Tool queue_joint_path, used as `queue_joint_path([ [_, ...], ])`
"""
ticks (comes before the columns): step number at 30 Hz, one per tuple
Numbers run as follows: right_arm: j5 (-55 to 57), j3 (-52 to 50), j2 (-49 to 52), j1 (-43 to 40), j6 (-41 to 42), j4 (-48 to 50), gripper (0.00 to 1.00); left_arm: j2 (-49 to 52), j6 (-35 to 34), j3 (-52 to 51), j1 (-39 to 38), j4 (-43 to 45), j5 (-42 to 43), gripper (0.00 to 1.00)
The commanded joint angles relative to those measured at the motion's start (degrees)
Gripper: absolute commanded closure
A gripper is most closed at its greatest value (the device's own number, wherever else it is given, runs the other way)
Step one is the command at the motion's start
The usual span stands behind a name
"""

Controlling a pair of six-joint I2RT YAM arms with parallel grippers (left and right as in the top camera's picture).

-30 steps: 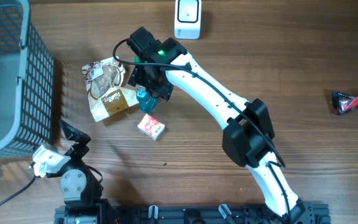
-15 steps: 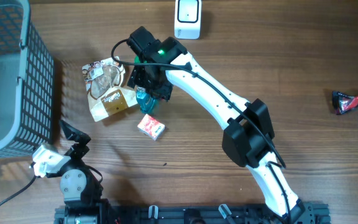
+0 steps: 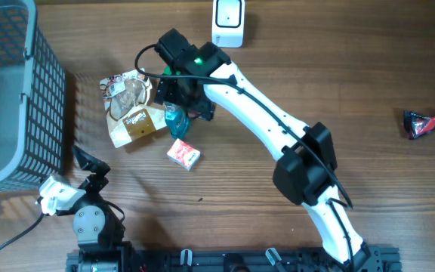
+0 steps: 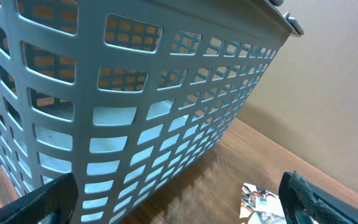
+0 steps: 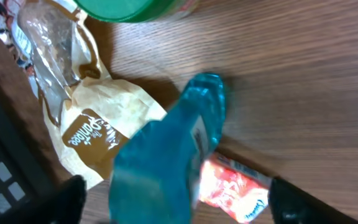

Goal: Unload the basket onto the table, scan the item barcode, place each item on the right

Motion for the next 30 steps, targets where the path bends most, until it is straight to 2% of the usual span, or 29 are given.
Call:
queue_joint_path([
  [1, 4.55, 1.40, -2.32, -0.33, -2.40, -1.38, 0.00, -0.37, 0.09, -0.04, 0.26, -0.39, -0.37, 0.00],
  [8, 1.05, 1.42, -2.32, -0.35, -8.00, 0.20, 0.00, -0.37, 0.09, -0.04, 0.26, -0.39, -0.39, 0.00],
  [18, -0.92, 3.78, -2.32, -0.33, -8.09, -0.42, 0.01, -0.37, 0.07, -0.04, 0.26, -0.42, -0.39, 0.00],
  [30, 7.10, 3.87, -1.86, 1.03, -6.58, -2.38, 0.02, -0.37, 0.09, -0.04, 0.26, -0.39, -0.39, 0.00],
])
